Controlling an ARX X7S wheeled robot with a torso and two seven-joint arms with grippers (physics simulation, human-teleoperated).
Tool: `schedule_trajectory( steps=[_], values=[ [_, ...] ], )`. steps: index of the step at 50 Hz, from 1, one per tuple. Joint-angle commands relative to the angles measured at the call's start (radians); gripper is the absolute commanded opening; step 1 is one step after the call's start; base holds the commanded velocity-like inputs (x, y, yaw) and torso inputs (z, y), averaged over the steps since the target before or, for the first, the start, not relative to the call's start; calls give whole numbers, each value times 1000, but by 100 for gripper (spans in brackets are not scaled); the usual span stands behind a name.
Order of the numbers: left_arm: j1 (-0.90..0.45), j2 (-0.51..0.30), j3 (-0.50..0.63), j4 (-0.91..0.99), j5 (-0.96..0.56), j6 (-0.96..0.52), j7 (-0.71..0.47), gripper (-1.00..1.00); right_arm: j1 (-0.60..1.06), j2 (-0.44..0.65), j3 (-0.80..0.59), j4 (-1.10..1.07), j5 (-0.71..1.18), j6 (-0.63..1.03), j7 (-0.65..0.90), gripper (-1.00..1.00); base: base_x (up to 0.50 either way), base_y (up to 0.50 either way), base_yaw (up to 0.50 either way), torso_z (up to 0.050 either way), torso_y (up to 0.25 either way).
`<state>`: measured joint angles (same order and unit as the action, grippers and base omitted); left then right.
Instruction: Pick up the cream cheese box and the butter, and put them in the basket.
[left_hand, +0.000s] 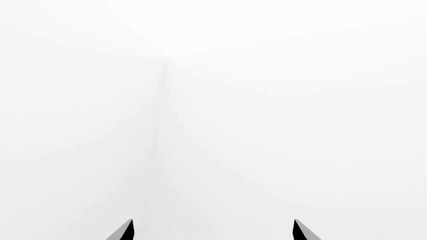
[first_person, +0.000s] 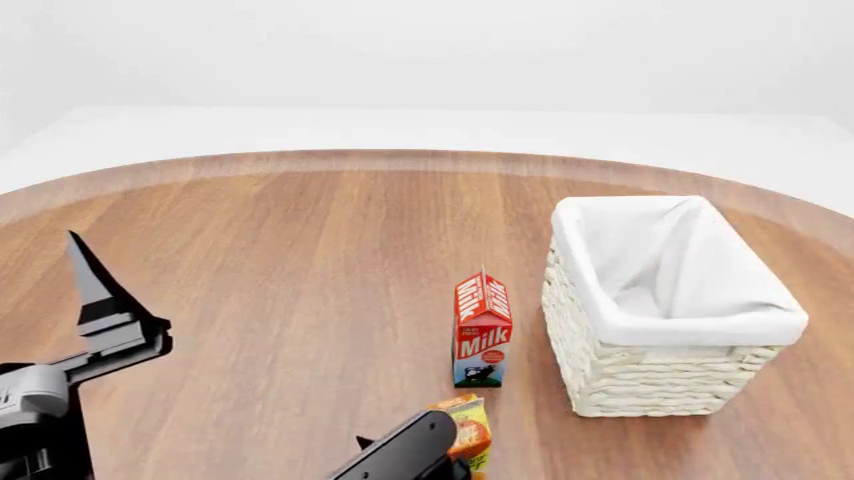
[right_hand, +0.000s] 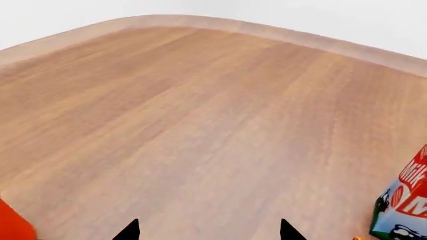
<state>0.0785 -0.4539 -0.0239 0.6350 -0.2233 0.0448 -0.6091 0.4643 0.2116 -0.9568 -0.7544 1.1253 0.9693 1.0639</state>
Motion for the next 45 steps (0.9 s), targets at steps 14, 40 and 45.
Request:
schedule_trajectory(
  steps=[14,40,45],
  values=[
    [10,10,-27,-6,5,19,23,100,-118,-52,-43,77,-100,-72,23,100,0,0,0,0,0],
    [18,7,-31,-15,-2,31,21,100,-160,-33,-145,141,-223,-133,-20,100,0,0,0,0,0],
    [18,6,-30,-14,-2,30,20,100,-147,-48,-136,111,-190,-112,1,100,0,0,0,0,0]
  ],
)
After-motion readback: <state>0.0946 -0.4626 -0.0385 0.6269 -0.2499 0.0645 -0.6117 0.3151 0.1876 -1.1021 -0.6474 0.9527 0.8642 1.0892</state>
